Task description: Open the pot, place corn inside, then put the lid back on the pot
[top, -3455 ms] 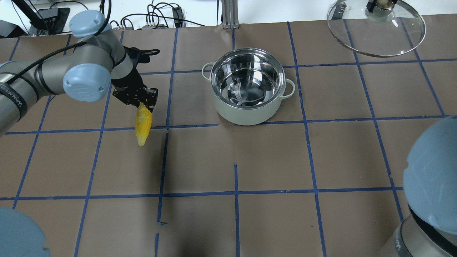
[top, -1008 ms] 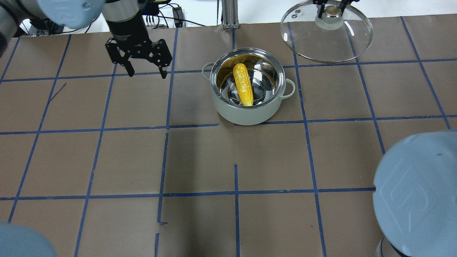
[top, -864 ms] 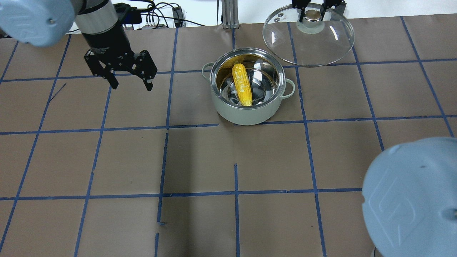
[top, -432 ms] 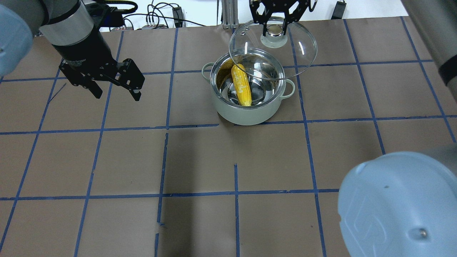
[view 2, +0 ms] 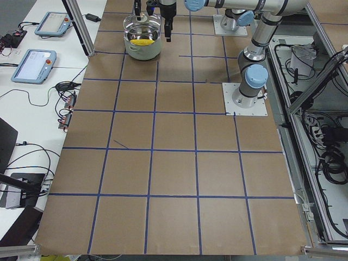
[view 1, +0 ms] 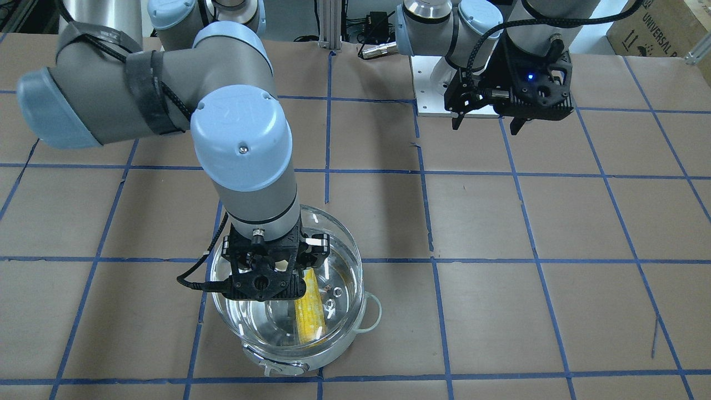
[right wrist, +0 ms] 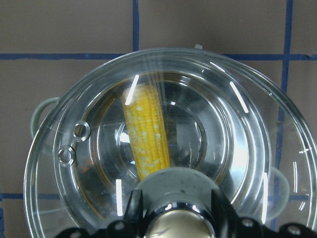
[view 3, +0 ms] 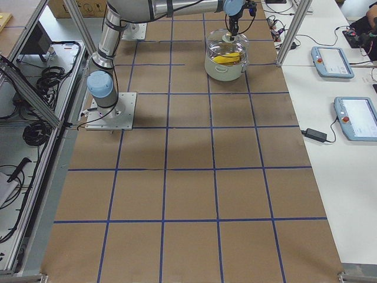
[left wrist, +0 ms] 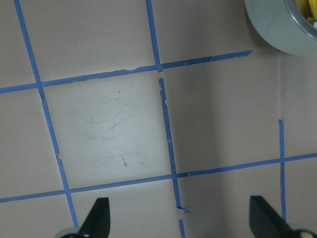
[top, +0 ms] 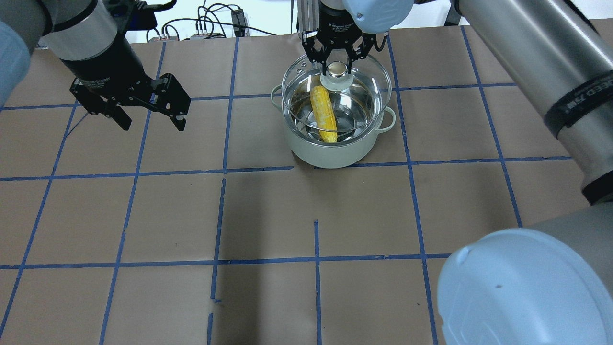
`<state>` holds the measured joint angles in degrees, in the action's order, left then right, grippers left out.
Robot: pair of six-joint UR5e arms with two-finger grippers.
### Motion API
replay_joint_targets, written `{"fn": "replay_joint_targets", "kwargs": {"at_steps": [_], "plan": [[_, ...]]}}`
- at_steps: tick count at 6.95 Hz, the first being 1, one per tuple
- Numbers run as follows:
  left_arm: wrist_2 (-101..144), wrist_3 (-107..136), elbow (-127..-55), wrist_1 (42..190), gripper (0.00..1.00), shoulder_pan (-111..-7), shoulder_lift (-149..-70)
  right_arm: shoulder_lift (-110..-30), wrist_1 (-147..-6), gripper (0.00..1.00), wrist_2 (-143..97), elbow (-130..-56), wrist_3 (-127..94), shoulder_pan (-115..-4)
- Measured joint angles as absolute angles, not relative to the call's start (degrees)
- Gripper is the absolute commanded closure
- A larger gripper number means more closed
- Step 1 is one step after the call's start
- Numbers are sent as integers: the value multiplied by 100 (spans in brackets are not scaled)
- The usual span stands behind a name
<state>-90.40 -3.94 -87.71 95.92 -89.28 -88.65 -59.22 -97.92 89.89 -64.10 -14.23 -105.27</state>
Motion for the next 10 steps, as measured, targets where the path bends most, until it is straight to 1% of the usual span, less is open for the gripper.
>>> {"fn": "replay_joint_targets", "kwargs": {"at_steps": [2, 10], "plan": [[-9205, -320, -8709, 9598, 0, -8884, -8860, -5964, -10325, 92, 9006, -6833, -1500, -10555], [-9159, -378, -8824, 9600, 0, -8841, -8844, -5784, -10809, 92, 9014, -6988, -1574, -10596]]}}
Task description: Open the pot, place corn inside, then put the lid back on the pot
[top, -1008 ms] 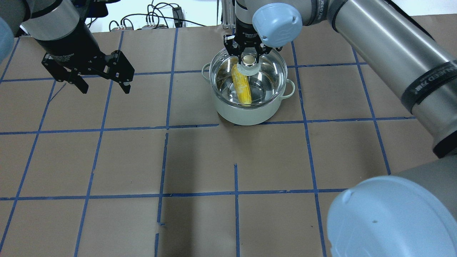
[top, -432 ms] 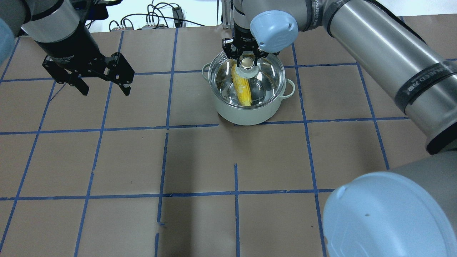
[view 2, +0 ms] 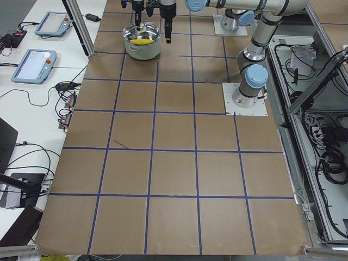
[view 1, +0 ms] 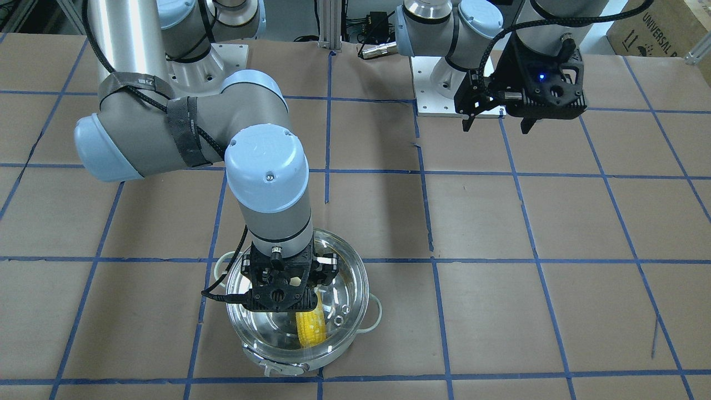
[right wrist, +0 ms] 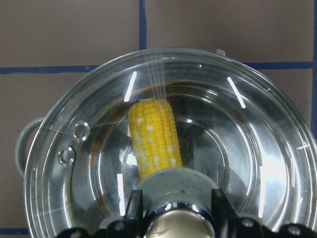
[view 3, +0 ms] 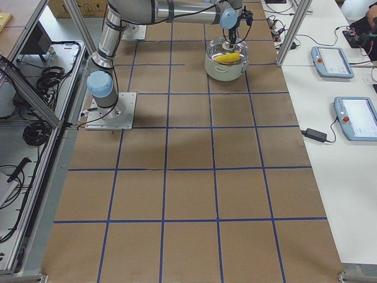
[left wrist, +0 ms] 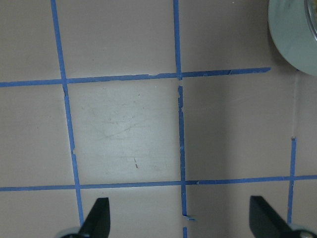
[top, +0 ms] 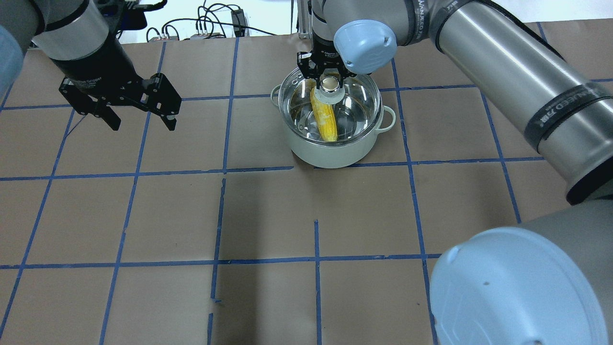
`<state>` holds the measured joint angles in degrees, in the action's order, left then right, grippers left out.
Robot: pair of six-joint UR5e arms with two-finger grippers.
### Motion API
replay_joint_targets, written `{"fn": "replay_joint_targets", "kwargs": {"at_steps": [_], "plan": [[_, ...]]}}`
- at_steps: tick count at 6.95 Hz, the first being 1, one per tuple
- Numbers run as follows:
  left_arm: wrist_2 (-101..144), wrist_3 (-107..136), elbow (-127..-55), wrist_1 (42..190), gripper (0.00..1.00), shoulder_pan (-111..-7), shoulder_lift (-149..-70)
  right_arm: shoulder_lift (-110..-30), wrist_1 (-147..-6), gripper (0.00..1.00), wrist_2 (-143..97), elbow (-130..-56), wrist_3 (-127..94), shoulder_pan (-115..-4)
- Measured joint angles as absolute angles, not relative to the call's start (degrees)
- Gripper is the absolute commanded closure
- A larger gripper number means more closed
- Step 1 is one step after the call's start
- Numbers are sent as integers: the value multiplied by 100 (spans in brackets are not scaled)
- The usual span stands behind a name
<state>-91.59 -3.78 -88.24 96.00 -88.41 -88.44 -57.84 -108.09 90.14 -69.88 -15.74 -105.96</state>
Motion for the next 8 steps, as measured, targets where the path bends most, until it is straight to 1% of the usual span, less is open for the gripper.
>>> {"fn": "replay_joint_targets", "kwargs": {"at_steps": [6, 7, 8], "plan": [[-9150, -372, -8862, 9581, 0, -8842, -8833, -5776, -10816, 92, 9017, -7151, -1513, -10563], [-9150, -370, -8865, 9583, 0, -8842, -8833, -5798, -10810, 65, 9018, -7166, -1520, -10564], [-9150, -369, -8867, 9586, 0, -8842, -8833, -5782, -10812, 16, 9010, -7160, -1529, -10564]]}}
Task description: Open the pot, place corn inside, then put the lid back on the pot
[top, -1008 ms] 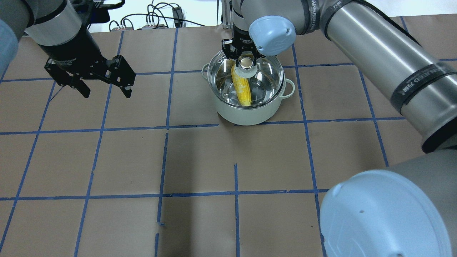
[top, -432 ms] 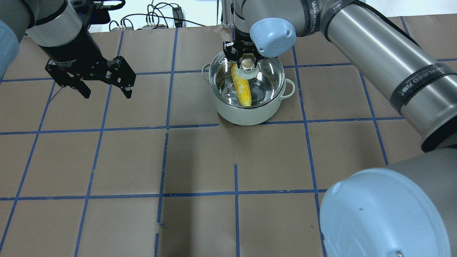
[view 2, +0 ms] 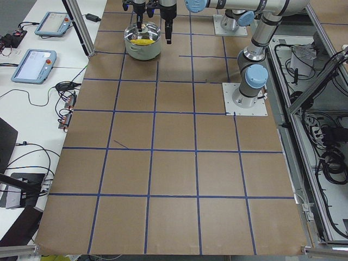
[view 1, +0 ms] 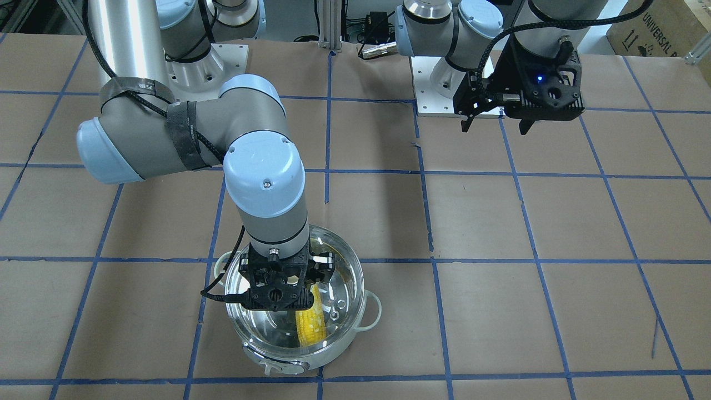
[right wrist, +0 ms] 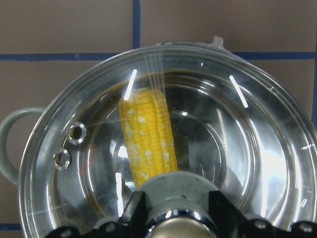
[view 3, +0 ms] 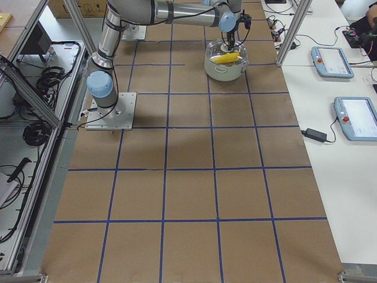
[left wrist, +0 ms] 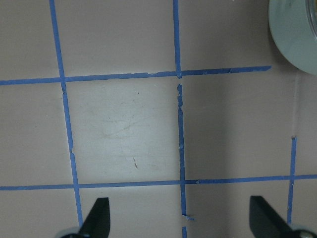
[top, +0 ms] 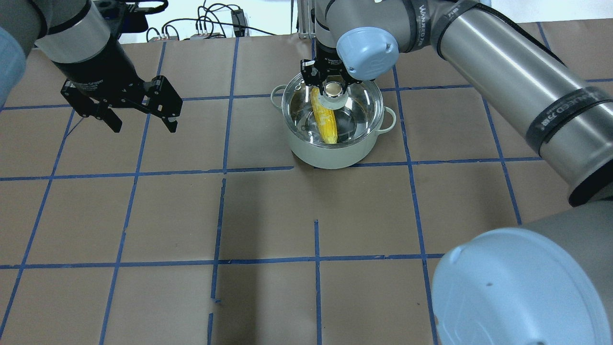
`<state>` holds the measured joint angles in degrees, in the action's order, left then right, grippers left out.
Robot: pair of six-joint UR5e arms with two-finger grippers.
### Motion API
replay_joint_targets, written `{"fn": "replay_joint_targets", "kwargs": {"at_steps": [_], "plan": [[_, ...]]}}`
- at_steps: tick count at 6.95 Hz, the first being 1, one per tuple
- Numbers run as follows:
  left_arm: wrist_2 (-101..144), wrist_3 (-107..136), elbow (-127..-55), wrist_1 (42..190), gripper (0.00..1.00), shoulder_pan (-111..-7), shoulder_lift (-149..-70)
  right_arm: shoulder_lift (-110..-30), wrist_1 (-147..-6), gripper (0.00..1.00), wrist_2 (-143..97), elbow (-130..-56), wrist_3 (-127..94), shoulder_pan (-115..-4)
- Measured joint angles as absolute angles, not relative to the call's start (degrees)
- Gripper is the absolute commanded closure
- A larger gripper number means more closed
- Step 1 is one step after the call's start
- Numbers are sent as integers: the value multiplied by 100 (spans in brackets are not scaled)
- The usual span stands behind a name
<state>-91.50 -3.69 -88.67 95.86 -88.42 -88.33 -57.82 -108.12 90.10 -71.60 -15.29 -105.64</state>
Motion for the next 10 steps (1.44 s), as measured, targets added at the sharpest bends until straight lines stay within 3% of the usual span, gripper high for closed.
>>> {"fn": "replay_joint_targets", "kwargs": {"at_steps": [1, 2, 10], "plan": [[-9150, -367, -8868, 9588, 0, -8842, -8833, -5752, -10815, 3, 8990, -7130, -1535, -10562], [-9150, -363, -8868, 9587, 0, -8842, -8832, -5718, -10826, 1, 8963, -7078, -1531, -10543], [-9154, -360, -8868, 9589, 0, -8842, -8824, -6135, -10079, 1, 8965, -6338, -825, -10067]]}}
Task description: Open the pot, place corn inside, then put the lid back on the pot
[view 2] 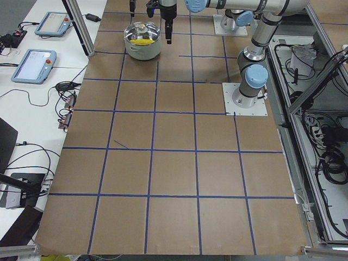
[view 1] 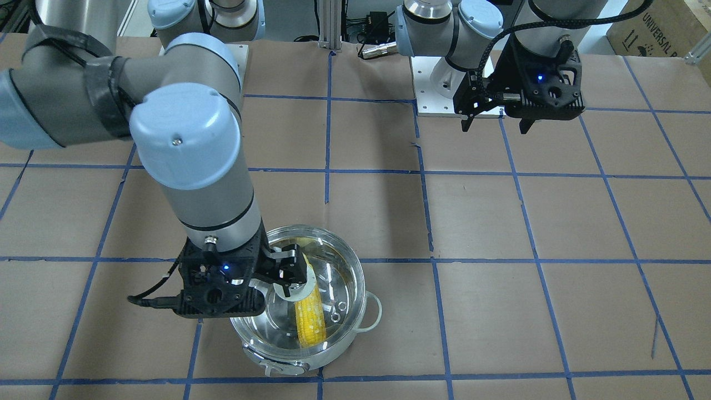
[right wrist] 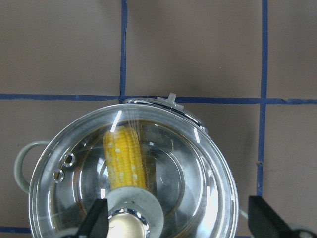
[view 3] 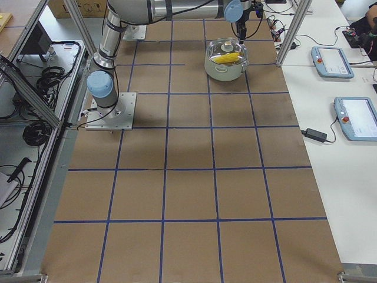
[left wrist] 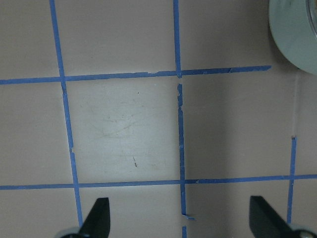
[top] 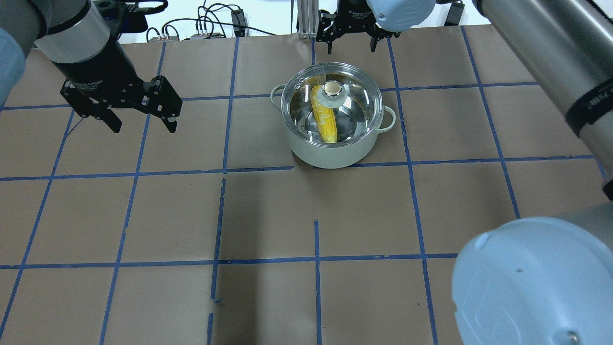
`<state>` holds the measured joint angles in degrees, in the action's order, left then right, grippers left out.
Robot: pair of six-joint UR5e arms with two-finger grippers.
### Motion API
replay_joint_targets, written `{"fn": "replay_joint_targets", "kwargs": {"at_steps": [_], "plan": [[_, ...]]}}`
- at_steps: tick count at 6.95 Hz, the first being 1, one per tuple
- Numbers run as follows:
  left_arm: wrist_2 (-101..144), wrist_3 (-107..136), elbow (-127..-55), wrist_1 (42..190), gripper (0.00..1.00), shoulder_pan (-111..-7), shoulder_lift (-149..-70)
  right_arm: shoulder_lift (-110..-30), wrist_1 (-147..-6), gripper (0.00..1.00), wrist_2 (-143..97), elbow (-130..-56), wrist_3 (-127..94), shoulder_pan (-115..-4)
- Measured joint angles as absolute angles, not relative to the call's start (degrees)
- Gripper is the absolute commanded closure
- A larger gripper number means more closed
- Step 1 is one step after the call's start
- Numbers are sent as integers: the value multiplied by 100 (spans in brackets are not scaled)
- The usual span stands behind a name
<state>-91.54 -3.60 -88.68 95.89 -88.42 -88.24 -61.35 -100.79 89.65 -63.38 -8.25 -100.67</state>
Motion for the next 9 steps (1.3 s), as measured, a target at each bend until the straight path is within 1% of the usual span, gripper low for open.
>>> {"fn": "replay_joint_targets", "kwargs": {"at_steps": [2, 3, 4, 5, 6, 8, 9], "plan": [[-9150, -360, -8868, 9589, 0, -8843, -8821, -6731, -9484, 3, 8963, -6372, -169, -9711], [-9150, -360, -8868, 9589, 0, -8847, -8818, -6983, -9187, 8, 8942, -6402, 145, -9577], [-9149, -360, -8868, 9589, 0, -8849, -8817, -7224, -8905, 8, 8931, -6512, 369, -9514], [-9149, -360, -8868, 9589, 0, -8850, -8816, -7560, -8744, 2, 8921, -6860, 518, -9486], [-9149, -360, -8868, 9589, 0, -8850, -8815, -7979, -8717, 1, 8902, -7384, 605, -9454], [-9147, -360, -8868, 9589, 0, -8851, -8815, -8836, -8729, 0, 8884, -8466, 616, -9376], [-9145, -358, -8868, 9589, 0, -8850, -8815, -9167, -8740, 0, 8893, -8873, 616, -9318]]}}
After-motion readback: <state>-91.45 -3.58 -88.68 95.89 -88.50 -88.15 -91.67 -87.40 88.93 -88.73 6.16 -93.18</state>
